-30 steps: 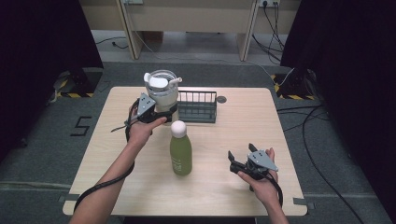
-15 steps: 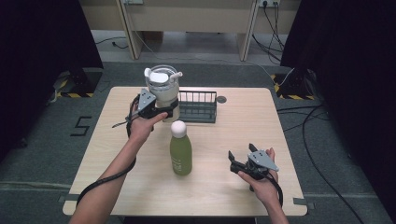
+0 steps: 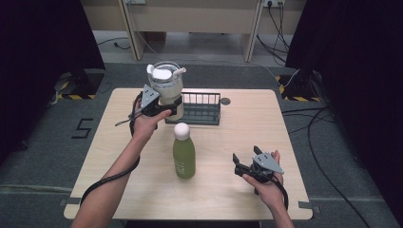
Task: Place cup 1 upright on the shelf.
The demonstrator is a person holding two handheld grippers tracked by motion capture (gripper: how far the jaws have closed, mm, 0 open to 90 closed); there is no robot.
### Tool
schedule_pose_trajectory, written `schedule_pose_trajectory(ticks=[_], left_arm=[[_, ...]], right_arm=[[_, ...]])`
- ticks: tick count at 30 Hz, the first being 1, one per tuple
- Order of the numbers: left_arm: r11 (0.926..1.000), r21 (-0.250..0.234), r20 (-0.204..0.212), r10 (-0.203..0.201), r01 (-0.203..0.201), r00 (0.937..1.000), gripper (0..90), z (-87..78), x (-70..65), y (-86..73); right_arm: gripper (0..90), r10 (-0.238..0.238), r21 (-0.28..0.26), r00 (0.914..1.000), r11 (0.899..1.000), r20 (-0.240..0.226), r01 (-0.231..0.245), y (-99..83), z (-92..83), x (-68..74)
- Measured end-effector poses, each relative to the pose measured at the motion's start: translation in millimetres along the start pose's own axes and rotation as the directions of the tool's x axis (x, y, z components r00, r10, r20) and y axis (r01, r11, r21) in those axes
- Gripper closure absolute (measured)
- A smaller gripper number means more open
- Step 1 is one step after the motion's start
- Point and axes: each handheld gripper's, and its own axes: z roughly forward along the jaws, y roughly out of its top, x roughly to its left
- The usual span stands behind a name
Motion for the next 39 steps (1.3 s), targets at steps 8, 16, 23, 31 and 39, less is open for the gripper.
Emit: schedule_pose_trajectory(ticks=[8, 16, 23, 31, 39], left_arm=[[1.0000, -0.003, -0.002, 0.002, -0.002, 1.0000, 9.8, 3.1, 1.6, 3.5], [0.9999, -0.007, 0.010, -0.008, 0.008, 0.9999, 9.8, 6.8, 0.5, 8.5], [0.9999, -0.009, 0.013, -0.012, 0.012, 0.9998, 9.8, 10.9, 0.1, 10.6], [0.9997, -0.023, 0.012, -0.011, 0.012, 0.9999, 9.8, 15.4, 0.7, 16.4], [0.9994, -0.033, 0.005, -0.014, 0.014, 0.9999, 9.8, 22.3, 2.8, 20.9]], right_arm=[[14.7, 0.000, 0.002, 1.0000, 1.000, -0.001, 0.000, -0.6, 0.7, -0.9], [14.7, 0.000, 0.002, 1.0000, 1.000, 0.000, 0.000, -0.8, 0.5, -1.5], [14.7, -0.001, 0.005, 1.0000, 1.000, -0.001, 0.001, -1.3, 0.7, -1.8], [14.7, 0.002, 0.007, 1.0000, 1.000, 0.002, -0.002, -1.6, 1.0, -1.8], [14.7, 0.002, 0.011, 1.0000, 1.000, 0.000, -0.002, -2.3, 1.6, -2.3]])
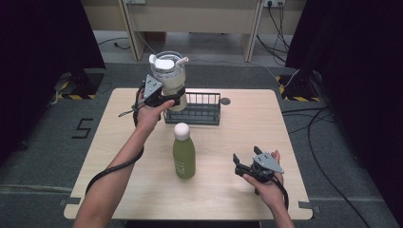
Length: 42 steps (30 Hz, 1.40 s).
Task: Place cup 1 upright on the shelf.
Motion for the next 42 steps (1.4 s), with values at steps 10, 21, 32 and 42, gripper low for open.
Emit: schedule_pose_trajectory(ticks=[10, 21, 32, 42], left_arm=[[0.9999, -0.010, -0.011, 0.012, -0.012, 0.9999, 9.8, 18.2, 1.7, 6.1], [1.0000, 0.005, -0.050, 0.002, -0.002, 0.9988, 9.7, 37.9, 7.3, -0.4], [0.9996, 0.029, -0.071, 0.010, -0.008, 0.9974, 9.7, 50.6, 12.9, -10.2], [0.9988, 0.048, -0.087, 0.014, -0.010, 0.9961, 9.7, 55.0, 15.5, -18.2]], right_arm=[[14.7, -0.003, -0.002, 1.0000, 1.000, 0.002, 0.003, -0.7, 0.4, -0.9], [14.7, 0.010, 0.002, 0.9999, 1.000, 0.005, -0.010, -1.5, -0.5, -4.9], [14.7, 0.004, 0.003, 1.0000, 1.000, 0.008, -0.004, -2.3, 0.5, -6.2], [14.8, 0.017, 0.009, 0.9999, 1.000, 0.005, -0.017, -2.7, 0.6, -4.3]])
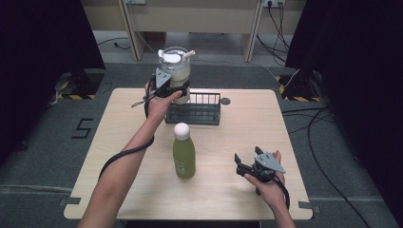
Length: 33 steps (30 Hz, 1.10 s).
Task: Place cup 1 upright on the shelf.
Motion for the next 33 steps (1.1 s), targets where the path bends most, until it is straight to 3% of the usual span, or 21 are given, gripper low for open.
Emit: schedule_pose_trajectory(ticks=[13, 33], left_arm=[[1.0000, 0.009, 0.000, 0.004, -0.004, 1.0000, 9.7, 5.2, -1.4, -5.1], [0.9997, 0.021, -0.002, 0.014, -0.014, 0.9999, 9.7, -2.1, -2.7, -13.0]], right_arm=[[14.8, -0.005, 0.000, 1.0000, 1.000, -0.004, 0.005, -0.8, 0.5, 0.2], [14.8, -0.011, 0.005, 0.9999, 1.000, -0.006, 0.011, -0.8, 1.0, 1.6]])
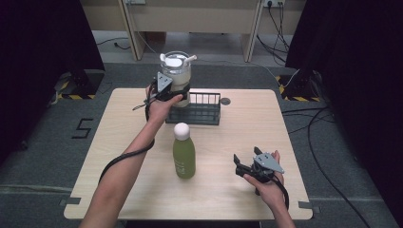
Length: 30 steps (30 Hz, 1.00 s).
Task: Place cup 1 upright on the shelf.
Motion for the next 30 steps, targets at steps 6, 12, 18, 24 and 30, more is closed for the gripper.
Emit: schedule_pose_trajectory(ticks=[6, 12, 18, 24, 30], left_arm=[[0.9998, 0.017, -0.002, -0.006, 0.006, 1.0000, 9.7, 1.6, 0.7, -7.4], [0.9992, 0.039, -0.001, -0.008, 0.008, 1.0000, 9.7, 5.5, -0.8, -19.5], [0.9979, 0.063, -0.006, -0.015, 0.016, 0.9999, 9.7, 8.5, -0.8, -29.6], [0.9971, 0.073, -0.004, -0.019, 0.020, 0.9998, 9.6, 9.6, -1.2, -33.9], [0.9970, 0.073, -0.002, -0.025, 0.025, 0.9997, 9.6, 10.0, -0.1, -33.9]], right_arm=[[14.8, -0.003, 0.004, 1.0000, 1.000, -0.001, 0.003, -0.4, 0.3, 0.0], [14.8, -0.004, 0.008, 1.0000, 1.000, -0.003, 0.004, -1.5, 1.0, -0.2], [14.9, -0.003, 0.007, 1.0000, 1.000, -0.003, 0.003, -1.7, 0.8, -0.6], [14.8, -0.003, 0.011, 1.0000, 1.000, -0.006, 0.003, -2.2, 1.2, -0.3], [14.8, -0.005, 0.012, 1.0000, 1.000, -0.006, 0.005, -2.2, 1.4, 0.2]])
